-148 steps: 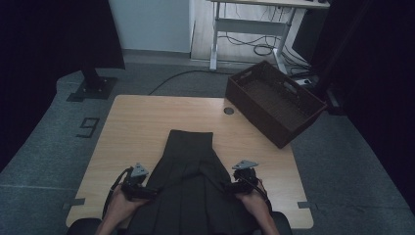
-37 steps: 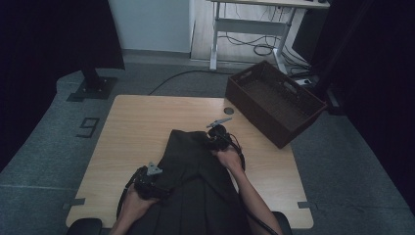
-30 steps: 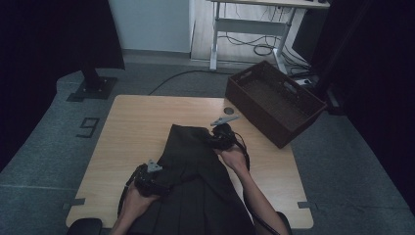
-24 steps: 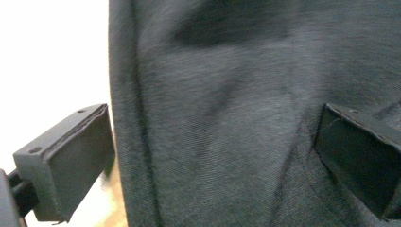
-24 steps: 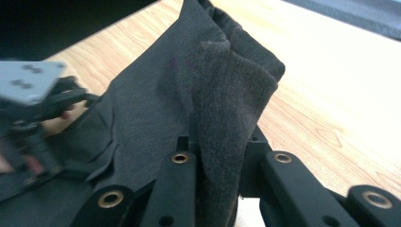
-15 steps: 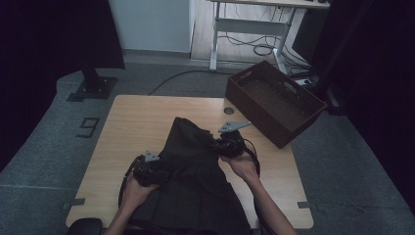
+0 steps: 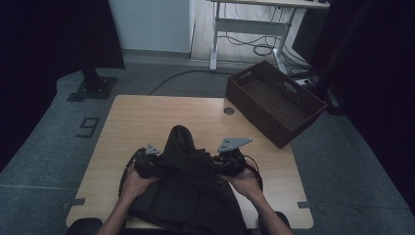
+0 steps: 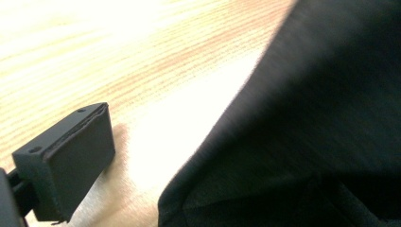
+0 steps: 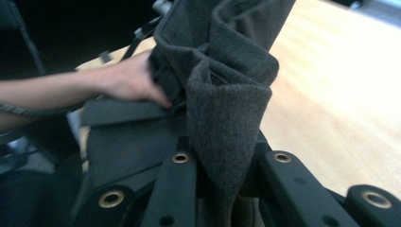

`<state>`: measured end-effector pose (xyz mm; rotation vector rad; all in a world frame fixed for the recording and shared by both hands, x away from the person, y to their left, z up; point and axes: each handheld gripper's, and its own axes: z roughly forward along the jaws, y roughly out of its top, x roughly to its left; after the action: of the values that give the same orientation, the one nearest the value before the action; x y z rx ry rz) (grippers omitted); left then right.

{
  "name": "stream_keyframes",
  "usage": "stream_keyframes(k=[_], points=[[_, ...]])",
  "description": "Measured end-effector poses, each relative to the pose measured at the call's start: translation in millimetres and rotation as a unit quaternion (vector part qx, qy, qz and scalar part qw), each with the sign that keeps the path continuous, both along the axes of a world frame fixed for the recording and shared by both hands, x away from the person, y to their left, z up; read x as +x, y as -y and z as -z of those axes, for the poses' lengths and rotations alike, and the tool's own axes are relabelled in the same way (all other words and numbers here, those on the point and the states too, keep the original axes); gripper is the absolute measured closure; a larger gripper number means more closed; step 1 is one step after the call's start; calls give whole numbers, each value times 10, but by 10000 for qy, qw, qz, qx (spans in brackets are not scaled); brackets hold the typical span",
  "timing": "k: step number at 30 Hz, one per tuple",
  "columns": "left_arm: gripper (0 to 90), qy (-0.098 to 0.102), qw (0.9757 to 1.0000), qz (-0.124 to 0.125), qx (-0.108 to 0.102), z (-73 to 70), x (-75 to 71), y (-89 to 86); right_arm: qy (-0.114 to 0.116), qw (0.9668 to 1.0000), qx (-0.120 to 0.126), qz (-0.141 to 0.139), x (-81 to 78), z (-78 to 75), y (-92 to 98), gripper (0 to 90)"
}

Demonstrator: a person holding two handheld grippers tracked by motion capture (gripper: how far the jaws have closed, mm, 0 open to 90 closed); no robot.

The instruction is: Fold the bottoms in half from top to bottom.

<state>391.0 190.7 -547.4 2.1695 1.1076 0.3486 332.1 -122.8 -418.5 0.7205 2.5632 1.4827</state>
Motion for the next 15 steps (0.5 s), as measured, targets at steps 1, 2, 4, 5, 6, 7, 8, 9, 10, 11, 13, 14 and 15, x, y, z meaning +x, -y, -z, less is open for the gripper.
stream_keyframes(k=[1,2,4,5,6,7,8,9,10,11,13,14,15], points=[[0,-7,10000,36,3,-1,13,-4,-46,10000,21,-37,-27,28,-2,800],[0,-17,10000,86,1,-4,27,-10,-99,9999,27,-79,-53,57,-5,800],[0,-34,9999,150,-5,-7,46,-19,-176,9998,4,-131,-102,114,-11,800],[0,-69,9998,204,-9,-13,56,-28,-237,9996,1,-159,-126,145,-15,800],[0,-112,9997,224,10,-22,67,-36,-276,9994,-24,-192,-146,178,-18,800],[0,-186,9995,234,38,-40,77,-44,-316,9993,-57,-181,-169,213,-22,799],[0,-232,9994,259,89,-66,80,-54,-358,9991,-104,-188,-185,252,-26,800],[3,-187,9994,250,155,-103,69,-64,-415,9989,-139,-181,-200,297,-29,799],[22,-90,9993,257,236,-157,41,-78,-477,9986,-169,-175,-215,345,-33,799],[52,28,9991,290,307,-216,2,-91,-515,9983,-240,-162,-228,393,-37,799],[101,173,9987,329,355,-325,-85,-124,-583,9977,-333,-133,-247,485,-43,798],[109,183,9986,348,363,-363,-124,-146,-645,9973,-321,-133,-255,525,-44,798],[120,164,9986,366,356,-384,-161,-165,-689,9971,-307,-134,-264,559,-49,798]])
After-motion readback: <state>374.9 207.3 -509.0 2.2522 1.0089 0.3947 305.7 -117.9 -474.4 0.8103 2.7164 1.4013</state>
